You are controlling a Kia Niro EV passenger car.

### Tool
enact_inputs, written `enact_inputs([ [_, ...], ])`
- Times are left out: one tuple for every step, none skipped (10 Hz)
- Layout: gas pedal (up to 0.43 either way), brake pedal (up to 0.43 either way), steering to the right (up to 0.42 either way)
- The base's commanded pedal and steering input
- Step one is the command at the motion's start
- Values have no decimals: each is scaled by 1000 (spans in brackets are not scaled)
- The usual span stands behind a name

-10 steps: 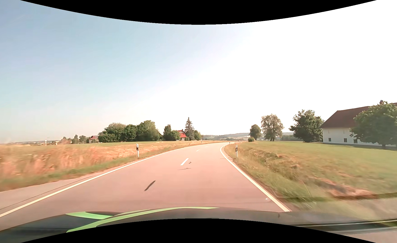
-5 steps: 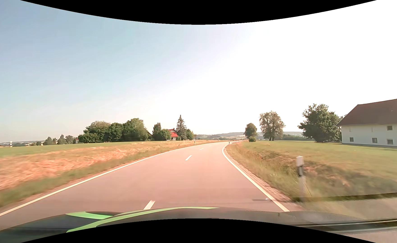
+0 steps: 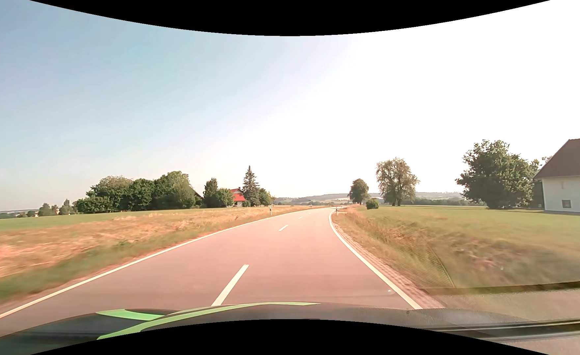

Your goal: Follow the waypoints while adhering to traffic rules and regulations

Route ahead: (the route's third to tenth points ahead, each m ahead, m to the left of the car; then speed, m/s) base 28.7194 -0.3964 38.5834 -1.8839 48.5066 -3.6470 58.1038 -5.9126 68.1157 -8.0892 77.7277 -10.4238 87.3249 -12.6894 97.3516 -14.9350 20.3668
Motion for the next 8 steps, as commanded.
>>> enact_inputs([
  [177,0,19],
  [177,0,19],
  [177,0,19],
  [177,0,19],
  [177,0,19],
  [177,0,19],
  [177,0,19],
  [177,0,19],
])
